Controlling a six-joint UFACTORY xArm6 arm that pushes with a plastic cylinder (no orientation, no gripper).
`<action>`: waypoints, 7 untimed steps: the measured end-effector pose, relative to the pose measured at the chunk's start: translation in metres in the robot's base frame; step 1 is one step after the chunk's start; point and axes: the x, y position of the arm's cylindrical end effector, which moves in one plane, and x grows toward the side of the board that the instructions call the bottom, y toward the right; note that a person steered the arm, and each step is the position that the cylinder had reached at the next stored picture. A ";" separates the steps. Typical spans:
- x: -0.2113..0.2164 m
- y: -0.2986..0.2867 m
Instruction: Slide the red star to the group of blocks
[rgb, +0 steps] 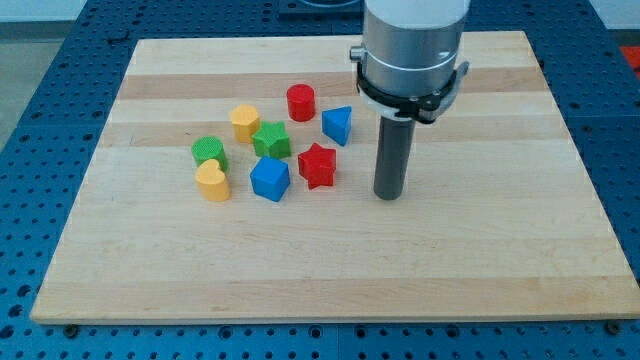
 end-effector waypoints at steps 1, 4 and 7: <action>-0.024 0.004; -0.031 -0.096; -0.016 -0.171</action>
